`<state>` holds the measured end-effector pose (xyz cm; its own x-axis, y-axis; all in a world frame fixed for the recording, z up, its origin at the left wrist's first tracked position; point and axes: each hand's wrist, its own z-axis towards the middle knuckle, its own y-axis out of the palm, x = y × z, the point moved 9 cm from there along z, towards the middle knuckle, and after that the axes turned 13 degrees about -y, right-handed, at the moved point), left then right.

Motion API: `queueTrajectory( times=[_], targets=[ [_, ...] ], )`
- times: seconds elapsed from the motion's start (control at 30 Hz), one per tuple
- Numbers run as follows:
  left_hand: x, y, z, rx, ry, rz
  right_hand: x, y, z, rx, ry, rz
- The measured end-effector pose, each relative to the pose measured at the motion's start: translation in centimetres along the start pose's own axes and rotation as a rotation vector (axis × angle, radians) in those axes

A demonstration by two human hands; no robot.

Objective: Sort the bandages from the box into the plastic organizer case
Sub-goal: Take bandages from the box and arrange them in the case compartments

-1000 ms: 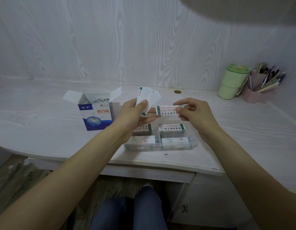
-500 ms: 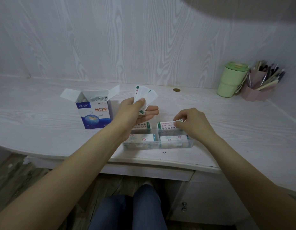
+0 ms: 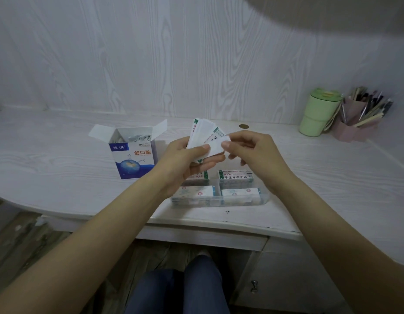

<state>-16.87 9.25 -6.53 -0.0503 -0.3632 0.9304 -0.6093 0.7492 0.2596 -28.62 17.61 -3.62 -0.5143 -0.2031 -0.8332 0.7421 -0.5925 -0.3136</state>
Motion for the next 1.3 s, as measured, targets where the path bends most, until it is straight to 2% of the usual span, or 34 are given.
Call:
queueTrajectory(
  times=[0.17,0.33,0.47,0.6,0.77,0.83,1.0,1.1,1.17,1.3],
  targets=[
    [0.3,0.4,-0.4,-0.024,-0.007,-0.005,-0.2,0.2,0.1,0.083,-0.002,0.05],
    [0.9,-0.9,-0.5,0.107,0.027,0.077,-0.1,-0.7,0.2,0.145,0.03,0.007],
    [1.2,-2.2,-0.8,0.169,0.035,0.077,-0.4,-1.1,0.4,0.13,0.025,0.1],
    [1.4,-2.8,-1.0,0.217,0.061,0.16,-0.3,-2.7,0.5,0.306,-0.01,0.189],
    [1.2,-3.1,-1.1,0.233,0.053,0.234,0.8,-2.0,1.1,0.278,0.024,0.31],
    [1.3,-3.3,-1.0,0.24,0.062,0.224,1.8,-2.3,1.5,0.25,0.041,0.21],
    [1.3,-3.4,-0.7,0.244,0.056,0.198,4.5,-3.7,2.3,0.151,0.102,-0.263],
    [1.3,-3.3,-0.3,0.236,0.048,0.196,5.3,-2.2,3.1,-0.076,0.094,-0.524],
    [1.2,-3.3,0.1,0.233,0.043,0.204,5.9,-1.0,3.3,-0.183,0.091,-0.596],
    [1.0,-3.3,0.8,0.233,0.032,0.201,6.6,-0.2,3.8,-0.192,0.084,-0.611]
  ],
)
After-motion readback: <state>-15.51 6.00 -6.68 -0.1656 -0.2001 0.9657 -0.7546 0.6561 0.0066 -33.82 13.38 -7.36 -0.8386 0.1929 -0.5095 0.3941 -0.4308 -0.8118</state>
